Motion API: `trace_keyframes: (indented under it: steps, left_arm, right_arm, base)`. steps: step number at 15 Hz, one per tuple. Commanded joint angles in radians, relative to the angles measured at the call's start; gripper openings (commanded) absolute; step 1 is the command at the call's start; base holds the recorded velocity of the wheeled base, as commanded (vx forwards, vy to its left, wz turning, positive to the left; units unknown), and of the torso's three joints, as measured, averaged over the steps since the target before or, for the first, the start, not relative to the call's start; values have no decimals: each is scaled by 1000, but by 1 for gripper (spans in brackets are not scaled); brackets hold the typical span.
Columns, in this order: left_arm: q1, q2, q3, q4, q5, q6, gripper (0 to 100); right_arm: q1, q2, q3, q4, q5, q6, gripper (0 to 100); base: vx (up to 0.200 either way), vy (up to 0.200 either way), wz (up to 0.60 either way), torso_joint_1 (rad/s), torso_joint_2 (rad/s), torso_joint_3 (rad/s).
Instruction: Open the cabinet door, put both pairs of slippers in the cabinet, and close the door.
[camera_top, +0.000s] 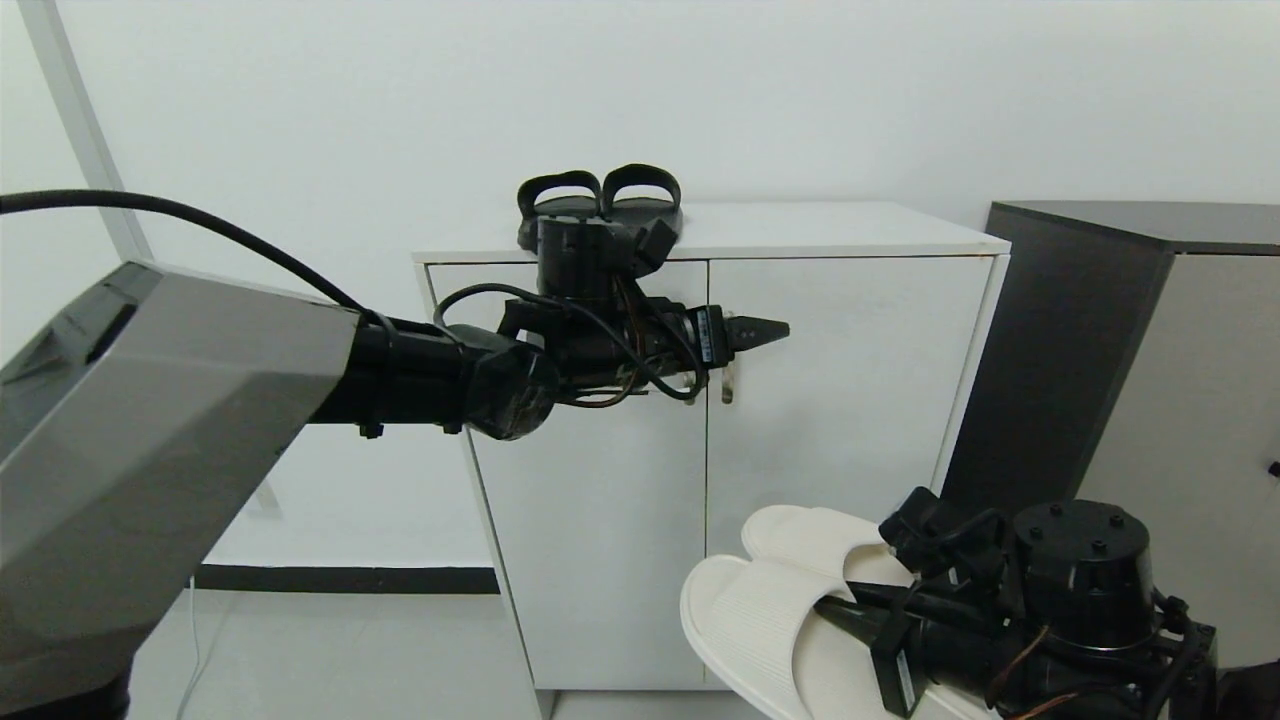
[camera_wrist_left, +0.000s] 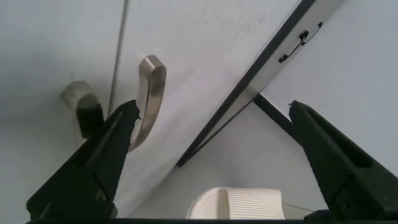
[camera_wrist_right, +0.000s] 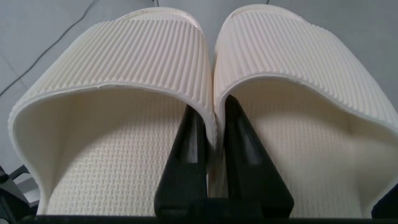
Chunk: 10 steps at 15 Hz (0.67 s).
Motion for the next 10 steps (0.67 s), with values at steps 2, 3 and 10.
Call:
trace_keyframes:
  steps: [2,3,10]
  left_arm:
    - [0,31,-30,1,2,0,100]
    - [0,31,-30,3,0,-2,100]
    - [-6,28,-21,-7,-50,-46,0]
  right_arm:
    - [0,0,1,-1,0,-1,0]
    - [0,0,1,-1,0,-1,0]
    - [0,-11,20,-1,6,-1,0]
  base:
    - [0,0,0,0,0,0]
    - [0,0,0,0,0,0]
    - [0,0,0,0,0,0]
